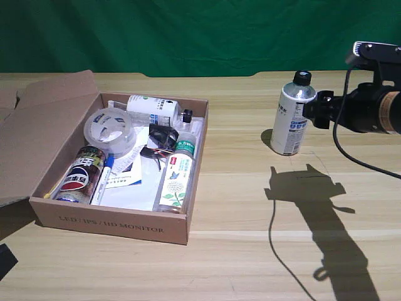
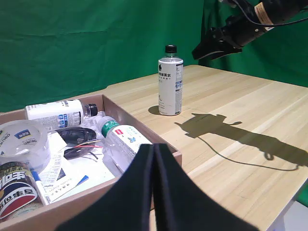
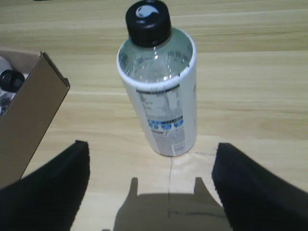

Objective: Place the white bottle into the box.

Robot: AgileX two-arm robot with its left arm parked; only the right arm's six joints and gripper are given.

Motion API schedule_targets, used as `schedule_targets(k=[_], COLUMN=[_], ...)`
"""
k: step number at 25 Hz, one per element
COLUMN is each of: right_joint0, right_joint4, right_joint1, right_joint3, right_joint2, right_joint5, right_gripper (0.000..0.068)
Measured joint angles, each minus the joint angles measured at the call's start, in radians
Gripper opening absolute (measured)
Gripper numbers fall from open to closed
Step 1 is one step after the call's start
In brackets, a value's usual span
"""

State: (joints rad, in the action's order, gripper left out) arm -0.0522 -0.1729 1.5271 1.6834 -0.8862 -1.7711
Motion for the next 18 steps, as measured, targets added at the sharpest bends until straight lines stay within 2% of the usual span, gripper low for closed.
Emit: schedule_targets(k=[7, 18], right_joint0=[-0.204, -0.212], right_joint4=[0.305, 0.398], right_joint1=[0.158, 0.285], right_joint3=[-0.024, -0.013], right_joint2=[-0.157, -0.228], right_joint5=[-0.001, -0.074], right_gripper=[0.0598, 0.0598])
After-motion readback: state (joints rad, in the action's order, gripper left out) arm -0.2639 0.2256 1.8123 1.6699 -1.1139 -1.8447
